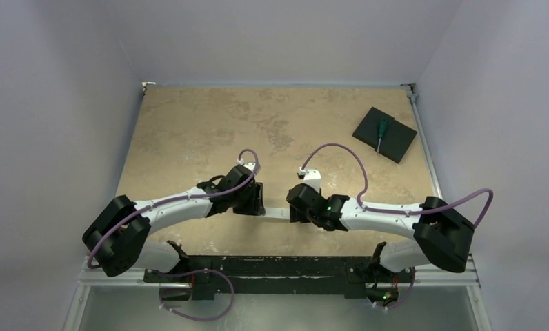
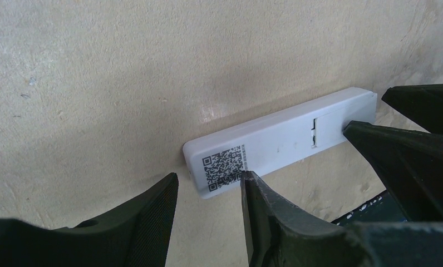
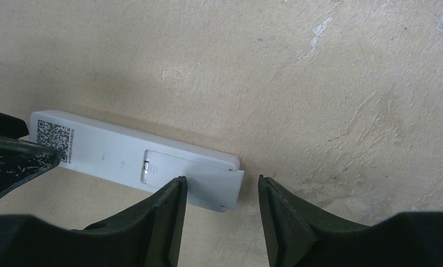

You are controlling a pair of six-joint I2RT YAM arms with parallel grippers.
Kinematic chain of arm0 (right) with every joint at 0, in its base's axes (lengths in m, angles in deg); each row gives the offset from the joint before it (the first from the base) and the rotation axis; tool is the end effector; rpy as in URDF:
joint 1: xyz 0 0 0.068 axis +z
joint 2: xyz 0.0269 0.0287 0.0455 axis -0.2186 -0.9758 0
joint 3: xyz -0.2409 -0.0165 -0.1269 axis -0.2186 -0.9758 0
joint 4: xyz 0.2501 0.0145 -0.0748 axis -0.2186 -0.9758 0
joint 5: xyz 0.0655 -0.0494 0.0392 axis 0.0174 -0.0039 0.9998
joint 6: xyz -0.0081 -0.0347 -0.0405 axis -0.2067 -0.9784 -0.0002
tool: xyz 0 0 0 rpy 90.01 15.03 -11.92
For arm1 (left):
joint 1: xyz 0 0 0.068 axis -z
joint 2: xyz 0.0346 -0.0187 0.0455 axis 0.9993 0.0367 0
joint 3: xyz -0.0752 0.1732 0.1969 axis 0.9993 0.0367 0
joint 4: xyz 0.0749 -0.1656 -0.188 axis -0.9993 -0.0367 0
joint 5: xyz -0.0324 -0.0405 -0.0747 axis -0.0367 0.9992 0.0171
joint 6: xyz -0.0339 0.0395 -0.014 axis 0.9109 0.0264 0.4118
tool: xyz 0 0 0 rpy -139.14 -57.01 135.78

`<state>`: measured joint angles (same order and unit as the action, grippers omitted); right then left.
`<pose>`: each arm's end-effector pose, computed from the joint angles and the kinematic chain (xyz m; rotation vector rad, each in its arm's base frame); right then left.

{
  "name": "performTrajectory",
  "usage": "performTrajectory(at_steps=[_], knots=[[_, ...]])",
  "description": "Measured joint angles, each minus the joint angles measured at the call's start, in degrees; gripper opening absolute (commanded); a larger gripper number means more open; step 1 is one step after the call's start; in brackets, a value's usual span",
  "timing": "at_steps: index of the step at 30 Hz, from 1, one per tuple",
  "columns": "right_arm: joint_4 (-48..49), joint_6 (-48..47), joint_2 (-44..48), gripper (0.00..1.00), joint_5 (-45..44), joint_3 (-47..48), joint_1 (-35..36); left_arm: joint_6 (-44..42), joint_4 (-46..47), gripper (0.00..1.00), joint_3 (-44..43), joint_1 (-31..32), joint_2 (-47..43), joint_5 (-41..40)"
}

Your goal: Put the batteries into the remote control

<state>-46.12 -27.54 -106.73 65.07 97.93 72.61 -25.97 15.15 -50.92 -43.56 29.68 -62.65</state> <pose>0.1384 0.2103 0.1727 -0.0857 2.4487 0.3007 0.1798 -0.1782 0.1681 0.1239 2.6471 -0.6196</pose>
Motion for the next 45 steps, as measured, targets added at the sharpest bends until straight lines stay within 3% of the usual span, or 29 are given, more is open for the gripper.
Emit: performTrajectory(at_steps=[26,45], knots=[[0.26,0.35,-1.62,0.43,1.84,1.2,-0.09,-0.04,1.03,0.45,0.37,0.0,0.87,1.07],[0.39,-1.2,-2.8,0.4,2.97,2.12,-0.55,-0.04,2.27,0.44,0.37,-0.02,2.05,2.58]])
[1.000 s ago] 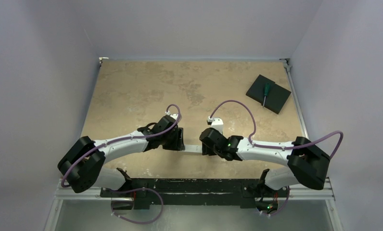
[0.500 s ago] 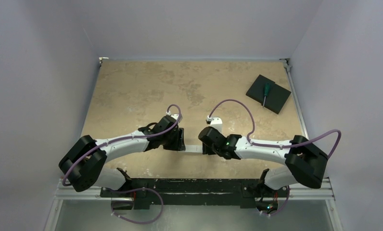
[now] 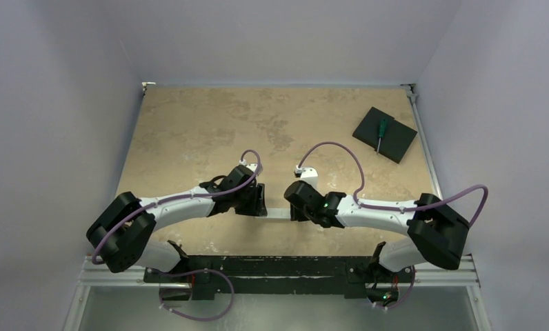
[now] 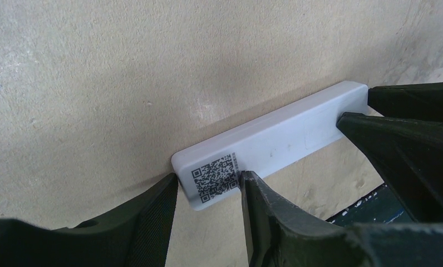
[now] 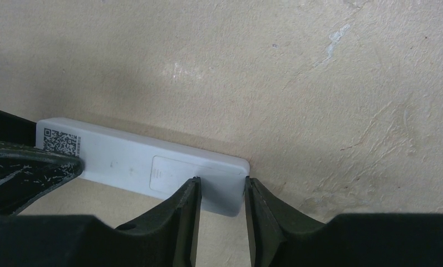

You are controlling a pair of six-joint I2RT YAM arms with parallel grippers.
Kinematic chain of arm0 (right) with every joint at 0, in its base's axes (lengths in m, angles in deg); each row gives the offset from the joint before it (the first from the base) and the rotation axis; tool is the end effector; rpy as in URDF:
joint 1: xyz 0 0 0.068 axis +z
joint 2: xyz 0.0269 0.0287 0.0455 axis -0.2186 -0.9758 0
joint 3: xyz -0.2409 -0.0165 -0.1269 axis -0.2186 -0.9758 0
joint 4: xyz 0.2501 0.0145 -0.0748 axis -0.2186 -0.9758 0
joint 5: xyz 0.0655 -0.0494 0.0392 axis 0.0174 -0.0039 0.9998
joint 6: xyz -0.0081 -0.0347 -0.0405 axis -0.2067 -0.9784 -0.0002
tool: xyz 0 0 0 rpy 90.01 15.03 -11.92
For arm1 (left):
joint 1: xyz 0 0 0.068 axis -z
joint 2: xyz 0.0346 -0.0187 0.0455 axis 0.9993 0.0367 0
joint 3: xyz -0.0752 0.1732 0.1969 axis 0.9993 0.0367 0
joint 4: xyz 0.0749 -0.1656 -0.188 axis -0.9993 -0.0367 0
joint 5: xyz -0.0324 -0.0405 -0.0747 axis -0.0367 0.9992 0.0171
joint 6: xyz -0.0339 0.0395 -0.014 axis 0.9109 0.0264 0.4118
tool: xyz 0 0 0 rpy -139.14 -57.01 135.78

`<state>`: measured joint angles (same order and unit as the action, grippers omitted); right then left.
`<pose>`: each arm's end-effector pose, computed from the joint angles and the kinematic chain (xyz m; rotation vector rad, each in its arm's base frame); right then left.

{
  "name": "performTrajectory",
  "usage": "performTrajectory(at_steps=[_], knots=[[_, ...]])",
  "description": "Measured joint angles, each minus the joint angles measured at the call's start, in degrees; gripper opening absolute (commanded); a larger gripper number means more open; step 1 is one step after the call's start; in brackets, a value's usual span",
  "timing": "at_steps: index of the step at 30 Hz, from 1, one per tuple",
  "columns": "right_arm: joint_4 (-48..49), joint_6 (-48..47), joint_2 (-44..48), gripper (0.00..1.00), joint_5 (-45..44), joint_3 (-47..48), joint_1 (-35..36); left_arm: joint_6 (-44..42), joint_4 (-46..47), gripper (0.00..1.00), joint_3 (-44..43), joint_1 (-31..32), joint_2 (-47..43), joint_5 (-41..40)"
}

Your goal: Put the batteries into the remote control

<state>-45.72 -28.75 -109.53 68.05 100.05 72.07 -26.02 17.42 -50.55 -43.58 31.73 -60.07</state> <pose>0.1446 0.2196 0.1715 -0.1232 2.4826 0.3266 0.1815 -0.1821 0.1604 0.1446 2.6671 -0.6662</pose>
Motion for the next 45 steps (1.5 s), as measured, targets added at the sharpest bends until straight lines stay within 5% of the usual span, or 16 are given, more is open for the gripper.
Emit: performTrajectory(at_steps=[29,45], knots=[[0.35,-2.84,2.21,0.61,1.18,-0.02,0.48,-0.2,-2.25,0.44,-1.77,-0.04,0.5,-0.63],[1.62,-16.65,4.94,0.81,5.99,0.24,0.61,-1.4,-9.11,0.44,-6.23,-0.02,-5.66,-4.94]])
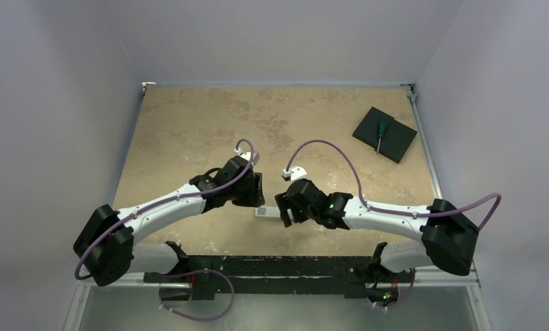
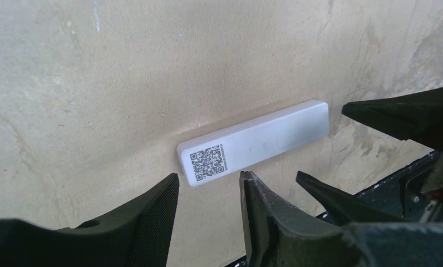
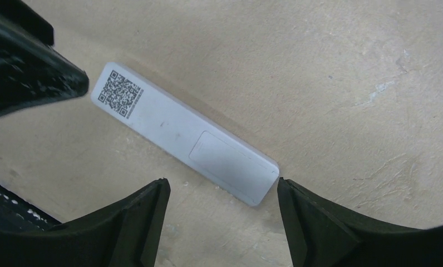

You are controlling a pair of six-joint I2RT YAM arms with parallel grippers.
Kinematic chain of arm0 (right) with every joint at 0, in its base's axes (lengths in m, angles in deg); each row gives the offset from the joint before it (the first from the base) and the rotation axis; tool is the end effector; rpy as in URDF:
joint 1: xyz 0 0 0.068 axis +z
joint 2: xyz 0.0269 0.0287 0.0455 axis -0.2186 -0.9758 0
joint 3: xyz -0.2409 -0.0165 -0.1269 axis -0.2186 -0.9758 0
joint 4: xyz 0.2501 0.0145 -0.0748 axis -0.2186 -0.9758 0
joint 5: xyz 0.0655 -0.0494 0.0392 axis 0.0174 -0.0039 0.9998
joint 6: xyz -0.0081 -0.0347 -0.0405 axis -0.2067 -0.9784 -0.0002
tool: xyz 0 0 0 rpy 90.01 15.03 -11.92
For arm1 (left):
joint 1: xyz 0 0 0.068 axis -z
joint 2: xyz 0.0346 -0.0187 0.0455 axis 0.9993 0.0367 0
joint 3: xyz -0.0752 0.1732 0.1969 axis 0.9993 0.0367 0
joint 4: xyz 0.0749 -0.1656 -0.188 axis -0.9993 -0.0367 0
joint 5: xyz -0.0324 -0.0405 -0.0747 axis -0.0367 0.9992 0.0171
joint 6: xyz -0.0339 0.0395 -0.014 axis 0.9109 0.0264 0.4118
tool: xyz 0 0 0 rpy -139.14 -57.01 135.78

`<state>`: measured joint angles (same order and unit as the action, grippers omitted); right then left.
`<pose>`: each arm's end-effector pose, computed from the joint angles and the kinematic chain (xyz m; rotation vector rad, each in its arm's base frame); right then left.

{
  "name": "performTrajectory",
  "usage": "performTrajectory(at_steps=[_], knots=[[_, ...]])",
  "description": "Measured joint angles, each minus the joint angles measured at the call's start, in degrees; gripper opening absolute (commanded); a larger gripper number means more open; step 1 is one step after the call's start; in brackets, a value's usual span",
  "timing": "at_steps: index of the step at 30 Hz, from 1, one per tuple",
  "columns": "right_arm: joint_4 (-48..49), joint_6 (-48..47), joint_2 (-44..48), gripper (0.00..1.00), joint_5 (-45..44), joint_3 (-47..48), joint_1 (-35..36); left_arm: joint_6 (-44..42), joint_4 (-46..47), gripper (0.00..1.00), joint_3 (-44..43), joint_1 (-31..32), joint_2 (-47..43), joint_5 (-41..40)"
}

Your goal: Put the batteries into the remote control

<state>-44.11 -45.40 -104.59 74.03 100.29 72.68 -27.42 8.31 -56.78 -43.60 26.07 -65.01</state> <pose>0.1382 0.2211 0.1945 -0.5018 2.3821 0.4099 0.1835 -0.1796 0.2056 0.1361 2.5827 -0.6009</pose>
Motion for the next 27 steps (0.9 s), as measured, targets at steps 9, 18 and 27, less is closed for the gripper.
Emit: performTrajectory(at_steps=[9,18,27], knots=[[0.83,-10.47,-3.8,0.94,4.83,2.73,0.0,-0.2,-4.0,0.43,-1.55,0.0,-8.0,-4.59],[1.27,-16.96,-9.49,0.99,7.3,6.12,-0.02,-0.63,-6.36,0.43,-1.62,0.0,-9.99,-6.05],[1.25,-20.02,-14.99,0.99,8.13,8.7,-0.85,-0.81,-7.72,0.43,-1.62,0.0,-12.55,-6.71]])
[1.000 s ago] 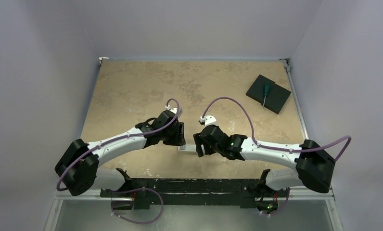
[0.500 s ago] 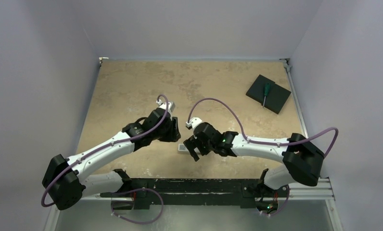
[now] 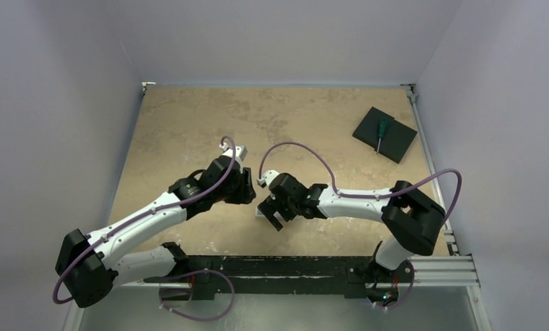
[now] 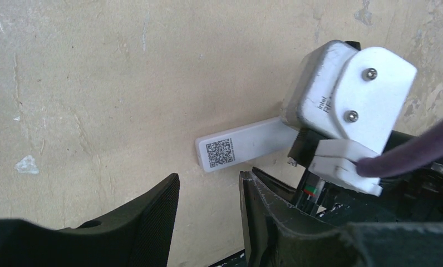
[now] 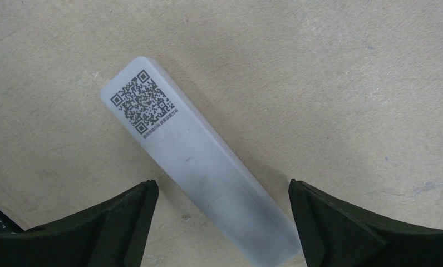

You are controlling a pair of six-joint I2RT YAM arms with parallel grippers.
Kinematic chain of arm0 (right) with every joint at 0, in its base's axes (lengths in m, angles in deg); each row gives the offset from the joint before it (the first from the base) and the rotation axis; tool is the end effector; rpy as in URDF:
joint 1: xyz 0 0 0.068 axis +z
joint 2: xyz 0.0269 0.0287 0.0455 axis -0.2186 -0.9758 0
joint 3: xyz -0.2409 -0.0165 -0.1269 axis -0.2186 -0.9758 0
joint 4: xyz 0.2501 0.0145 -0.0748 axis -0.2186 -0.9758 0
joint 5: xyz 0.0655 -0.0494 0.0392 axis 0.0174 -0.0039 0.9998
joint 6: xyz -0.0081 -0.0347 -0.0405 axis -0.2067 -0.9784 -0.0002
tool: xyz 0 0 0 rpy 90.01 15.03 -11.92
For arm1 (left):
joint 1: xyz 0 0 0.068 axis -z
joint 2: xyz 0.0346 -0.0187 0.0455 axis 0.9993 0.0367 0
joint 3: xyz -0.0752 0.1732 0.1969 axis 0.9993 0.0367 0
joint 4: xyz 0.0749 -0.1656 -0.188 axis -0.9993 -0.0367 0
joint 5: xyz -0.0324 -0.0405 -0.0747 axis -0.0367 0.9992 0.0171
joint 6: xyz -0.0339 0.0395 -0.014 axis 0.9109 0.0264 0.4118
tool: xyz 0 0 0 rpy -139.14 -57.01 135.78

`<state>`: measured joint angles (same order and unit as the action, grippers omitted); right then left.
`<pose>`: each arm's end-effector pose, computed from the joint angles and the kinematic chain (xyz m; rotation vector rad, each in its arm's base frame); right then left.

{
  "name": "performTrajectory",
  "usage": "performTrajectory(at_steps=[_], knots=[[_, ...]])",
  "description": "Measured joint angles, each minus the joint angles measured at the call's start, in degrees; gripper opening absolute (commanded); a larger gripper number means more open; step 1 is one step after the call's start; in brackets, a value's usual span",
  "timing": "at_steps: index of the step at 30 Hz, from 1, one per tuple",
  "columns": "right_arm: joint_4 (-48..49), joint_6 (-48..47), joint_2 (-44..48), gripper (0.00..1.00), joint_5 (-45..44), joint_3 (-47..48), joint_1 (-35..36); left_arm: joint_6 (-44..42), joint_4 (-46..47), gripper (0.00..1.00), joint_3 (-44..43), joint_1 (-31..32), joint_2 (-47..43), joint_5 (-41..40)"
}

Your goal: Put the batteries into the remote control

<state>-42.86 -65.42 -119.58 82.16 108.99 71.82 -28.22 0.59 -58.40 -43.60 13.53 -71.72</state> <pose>0.1628 0.2644 0.1707 -1.0009 2.3391 0.3359 0.1627 -0.1535 0.2535 0.0877 2.4317 -0.5557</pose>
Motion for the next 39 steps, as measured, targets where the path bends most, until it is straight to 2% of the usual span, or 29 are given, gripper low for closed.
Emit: performTrajectory(at_steps=[7,21,33,39], knots=[[-0.46,-0.11,-1.64,0.98,2.95,0.61,-0.9,-0.02,-0.17,0.43,0.0,0.0,-1.31,-0.07],[-2.56,0.98,-1.51,0.81,4.66,0.61,-1.16,0.11,-0.15,0.43,0.02,0.0,-2.23,0.04],[-2.93,3.76,0.33,0.54,5.18,-1.4,-1.18,0.26,0.11,0.43,0.44,0.0,-2.21,1.38],[-2.99,5.9,2.05,0.33,5.81,-3.08,-1.2,0.68,0.57,0.43,0.44,-0.02,-1.92,2.01]])
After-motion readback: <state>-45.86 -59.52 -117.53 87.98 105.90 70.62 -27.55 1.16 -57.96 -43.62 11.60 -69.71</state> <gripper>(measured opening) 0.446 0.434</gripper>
